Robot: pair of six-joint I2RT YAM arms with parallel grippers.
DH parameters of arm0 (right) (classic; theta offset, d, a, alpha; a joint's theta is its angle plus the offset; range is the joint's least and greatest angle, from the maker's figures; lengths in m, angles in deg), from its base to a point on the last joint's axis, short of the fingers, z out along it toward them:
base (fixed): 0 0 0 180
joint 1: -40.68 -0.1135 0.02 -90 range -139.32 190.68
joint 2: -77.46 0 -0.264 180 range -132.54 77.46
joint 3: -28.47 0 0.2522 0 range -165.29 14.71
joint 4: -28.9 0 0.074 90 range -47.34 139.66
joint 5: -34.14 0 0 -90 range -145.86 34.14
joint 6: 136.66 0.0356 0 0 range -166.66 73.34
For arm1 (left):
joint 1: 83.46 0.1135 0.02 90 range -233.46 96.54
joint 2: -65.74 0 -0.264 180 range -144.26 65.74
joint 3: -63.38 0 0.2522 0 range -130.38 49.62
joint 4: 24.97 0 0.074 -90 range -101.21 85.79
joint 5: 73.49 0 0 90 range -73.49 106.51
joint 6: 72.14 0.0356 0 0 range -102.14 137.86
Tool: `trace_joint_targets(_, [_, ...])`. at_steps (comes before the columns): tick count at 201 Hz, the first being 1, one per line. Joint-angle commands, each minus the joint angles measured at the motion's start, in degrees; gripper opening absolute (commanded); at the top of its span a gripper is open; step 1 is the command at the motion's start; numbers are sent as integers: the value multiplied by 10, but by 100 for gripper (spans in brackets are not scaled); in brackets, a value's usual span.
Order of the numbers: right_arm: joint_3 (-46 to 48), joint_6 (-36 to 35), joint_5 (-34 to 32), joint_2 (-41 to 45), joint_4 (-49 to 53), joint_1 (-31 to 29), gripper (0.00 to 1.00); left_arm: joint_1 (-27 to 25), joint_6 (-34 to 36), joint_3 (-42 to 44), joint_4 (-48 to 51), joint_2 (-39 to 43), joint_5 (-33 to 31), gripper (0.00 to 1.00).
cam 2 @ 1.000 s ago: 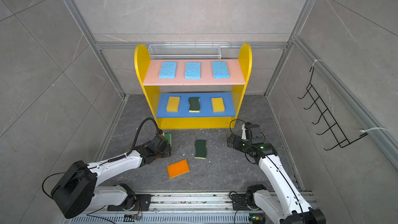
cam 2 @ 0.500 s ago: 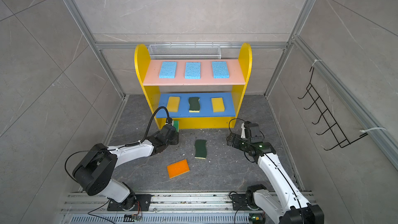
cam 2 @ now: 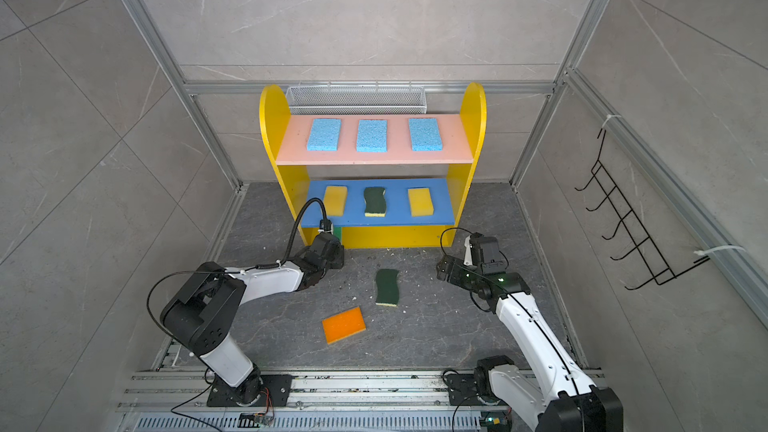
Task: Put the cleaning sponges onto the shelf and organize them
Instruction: 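Carry the green sponge with the left gripper toward the shelf base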
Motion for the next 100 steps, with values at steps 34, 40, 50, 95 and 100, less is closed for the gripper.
trace_joint_targets(34, [6,1,-2,-4,-6,-7,97,12,7,-40,-57,-33,-25,62])
trace_joint_targets(40, [6,1,-2,-3,-6,-7,97,13,6,-40,-59,-35,-26,63])
trace_joint_targets(50, [5,0,-2,-3,-6,-8,97,14,7,-41,-59,-39,-27,63])
trace_joint_targets(95, [5,-1,-1,-1,-3,-10,97,23,16,-56,-51,-56,-21,63])
trace_joint_targets(100, [4,-1,-1,0,-2,-10,97,23,18,-58,-49,-58,-24,63])
